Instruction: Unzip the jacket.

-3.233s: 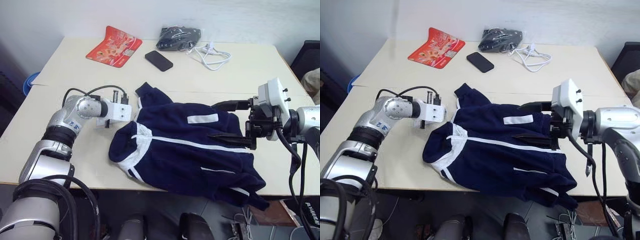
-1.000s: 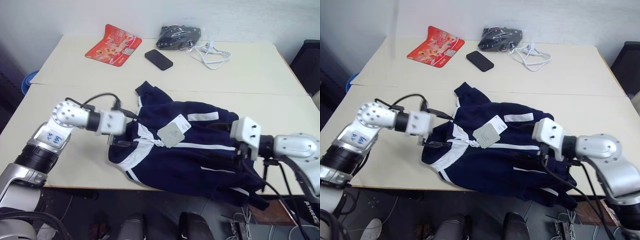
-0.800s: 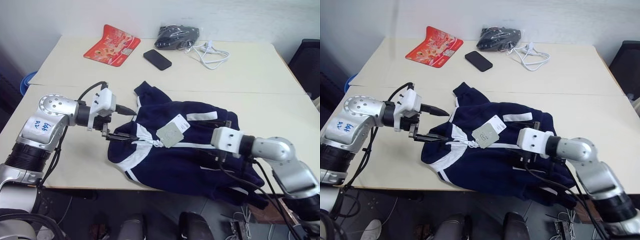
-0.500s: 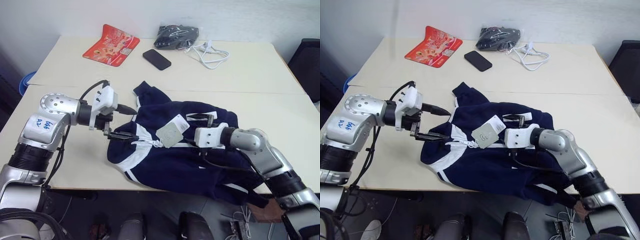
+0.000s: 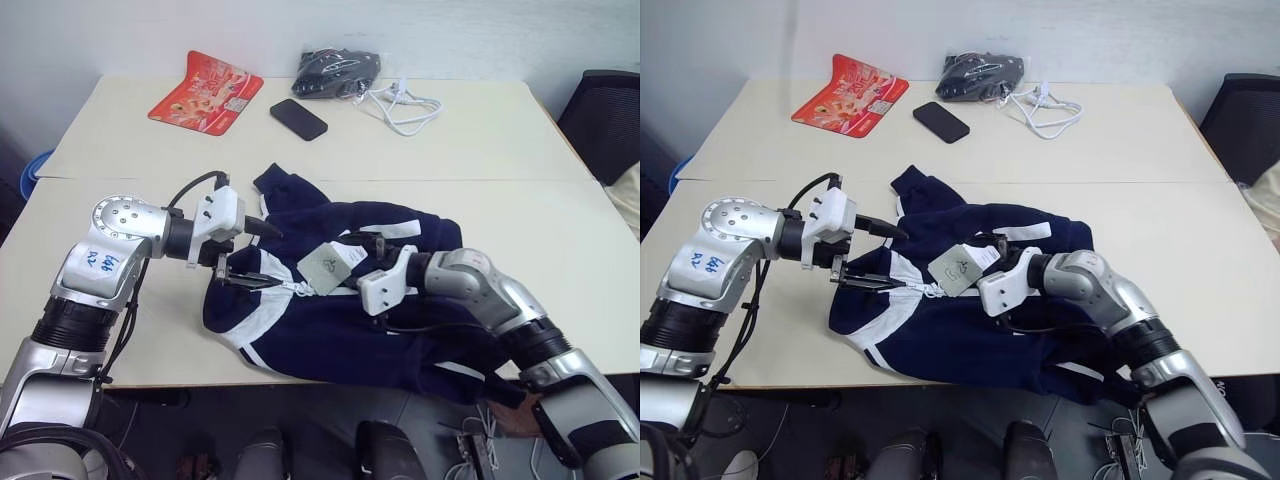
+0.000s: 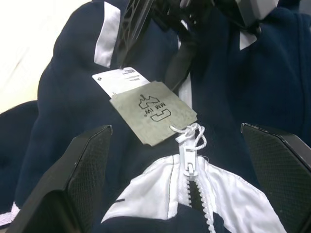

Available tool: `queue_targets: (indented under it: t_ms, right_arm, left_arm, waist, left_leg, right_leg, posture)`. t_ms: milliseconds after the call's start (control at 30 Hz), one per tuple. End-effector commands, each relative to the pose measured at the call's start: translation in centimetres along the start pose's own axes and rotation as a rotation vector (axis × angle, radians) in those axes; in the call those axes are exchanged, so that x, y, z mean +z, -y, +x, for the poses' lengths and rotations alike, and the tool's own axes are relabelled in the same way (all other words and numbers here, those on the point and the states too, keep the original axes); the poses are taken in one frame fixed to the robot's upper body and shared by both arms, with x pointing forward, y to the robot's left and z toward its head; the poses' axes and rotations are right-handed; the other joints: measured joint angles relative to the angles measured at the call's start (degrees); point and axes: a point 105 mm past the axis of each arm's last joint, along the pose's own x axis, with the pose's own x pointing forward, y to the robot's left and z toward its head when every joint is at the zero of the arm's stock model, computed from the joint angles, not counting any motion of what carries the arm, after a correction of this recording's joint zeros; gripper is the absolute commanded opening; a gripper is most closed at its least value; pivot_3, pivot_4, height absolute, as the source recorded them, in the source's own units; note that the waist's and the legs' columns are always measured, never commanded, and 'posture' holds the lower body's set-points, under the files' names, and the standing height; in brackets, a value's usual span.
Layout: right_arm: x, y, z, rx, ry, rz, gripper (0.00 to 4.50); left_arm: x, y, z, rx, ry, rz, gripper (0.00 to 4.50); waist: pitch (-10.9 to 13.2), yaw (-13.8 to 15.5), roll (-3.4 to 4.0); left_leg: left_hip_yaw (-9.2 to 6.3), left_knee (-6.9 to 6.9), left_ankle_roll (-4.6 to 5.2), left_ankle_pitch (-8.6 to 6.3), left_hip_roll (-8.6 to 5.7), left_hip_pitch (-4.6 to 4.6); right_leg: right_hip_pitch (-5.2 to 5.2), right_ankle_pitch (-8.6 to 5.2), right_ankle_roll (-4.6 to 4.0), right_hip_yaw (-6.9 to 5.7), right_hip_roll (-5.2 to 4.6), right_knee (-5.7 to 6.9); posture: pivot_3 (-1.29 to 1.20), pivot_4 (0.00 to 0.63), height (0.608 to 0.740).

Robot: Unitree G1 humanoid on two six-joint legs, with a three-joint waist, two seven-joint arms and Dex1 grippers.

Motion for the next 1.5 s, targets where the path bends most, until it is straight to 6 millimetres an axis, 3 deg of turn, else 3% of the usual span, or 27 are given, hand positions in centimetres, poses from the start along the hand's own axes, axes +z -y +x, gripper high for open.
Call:
queue_targets:
  t_ms: [33, 167, 333, 633, 733, 867, 1167, 1333, 1433, 1500]
  right_arm:
    - [-0.2, -0.1, 0.8, -0.024, -0.011, 0.018, 4.5]
    - [-0.2, 0.1, 0.8, -0.056, -0.009, 0.049, 3.6]
    - [-0.1, 0.0, 0.5, -0.089, -0.01, 0.04, 1.84]
    - [0.7, 0.8, 1.3, -0.15, 0.013, -0.019, 1.84]
    - [0.5, 0.4, 1.2, -0.144, 0.014, -0.015, 1.23]
    - [0.4, 0.2, 0.3, -0.136, 0.011, -0.012, 0.03]
    - [0.3, 0.9, -4.4, -0.117, -0.046, 0.031, 0.03]
    - [0.7, 1.3, -5.9, -0.143, -0.096, 0.075, 0.03]
    - [0.7, 1.3, -6.4, -0.151, -0.121, 0.097, 0.0]
    - [0.7, 1.1, -6.6, -0.145, -0.136, 0.097, 0.0]
  left_arm:
    - [0.6, 0.0, -0.5, 0.016, 0.004, 0.047, 4.47]
    - [0.4, -0.1, -0.6, 0.02, -0.005, 0.051, 4.5]
    - [0.4, -0.2, -0.5, 0.02, -0.007, 0.054, 4.5]
    - [-0.1, -0.4, -0.1, 0.014, -0.011, 0.054, 4.5]
    - [-0.3, -0.4, -0.1, 0.012, -0.016, 0.056, 4.5]
    - [-0.9, -0.2, 0.2, 0.007, -0.026, 0.05, 4.5]
    - [-3.5, 0.9, 2.5, -0.059, -0.06, 0.057, 4.5]
    - [-5.9, 0.2, 4.1, -0.058, -0.102, 0.079, 4.5]
    - [-6.1, -0.2, 4.7, -0.076, -0.07, 0.059, 3.95]
    - [-6.7, -0.3, 4.9, -0.082, -0.098, 0.066, 3.31]
  waist:
    - [0.0, 0.0, 0.0]
    - [0.0, 0.1, 0.0]
    - [0.0, 0.5, 0.0]
    - [0.0, 0.4, 0.0]
    - [0.0, 0.4, 0.0]
    - [0.0, 0.5, 0.0]
    - [0.0, 0.7, 0.0]
    - [0.0, 0.8, 0.0]
    - [0.0, 1.1, -0.01]
    - [0.0, 1.1, -0.01]
  left_leg:
    - [0.0, 0.0, 0.0, 0.0, 0.0, 0.0]
    - [0.0, 0.01, 0.0, 0.0, -0.01, 0.0]
    - [0.01, 0.02, 0.0, 0.0, -0.02, 0.0]
    - [0.02, 0.01, 0.0, 0.0, -0.02, -0.01]
    - [0.02, 0.01, 0.0, 0.0, -0.02, -0.01]
    - [0.02, 0.02, 0.0, 0.0, -0.02, -0.01]
    - [0.0, 0.02, 0.0, 0.0, -0.04, -0.02]
    - [0.05, 0.02, 0.0, 0.0, -0.04, -0.01]
    - [0.06, 0.05, 0.01, 0.0, -0.05, -0.02]
    - [0.06, 0.07, 0.01, -0.01, -0.05, -0.02]
  right_leg:
    - [0.0, 0.0, 0.0, 0.0, 0.0, 0.0]
    - [0.01, 0.0, 0.0, 0.02, 0.0, 0.0]
    - [0.01, 0.0, 0.0, 0.04, 0.0, -0.01]
    - [0.0, 0.0, 0.0, 0.04, 0.0, 0.0]
    - [0.0, 0.0, 0.0, 0.04, 0.0, -0.01]
    - [0.0, 0.0, 0.0, 0.04, 0.0, -0.01]
    - [0.02, 0.0, 0.0, 0.05, -0.01, -0.02]
    - [0.02, 0.0, 0.0, 0.03, -0.01, -0.02]
    - [0.03, 0.0, 0.0, 0.04, -0.01, -0.02]
    - [0.04, 0.0, 0.0, 0.04, -0.01, -0.02]
  posture:
    - [0.0, 0.15, 0.74]
    - [0.0, 0.15, 0.74]
    - [0.0, 0.15, 0.74]
    - [0.0, 0.15, 0.74]
    - [0.0, 0.15, 0.74]
    - [0.0, 0.15, 0.74]
    - [0.0, 0.15, 0.74]
    - [0.0, 0.15, 0.74]
    - [0.0, 0.15, 0.74]
    - [0.0, 0.15, 0.74]
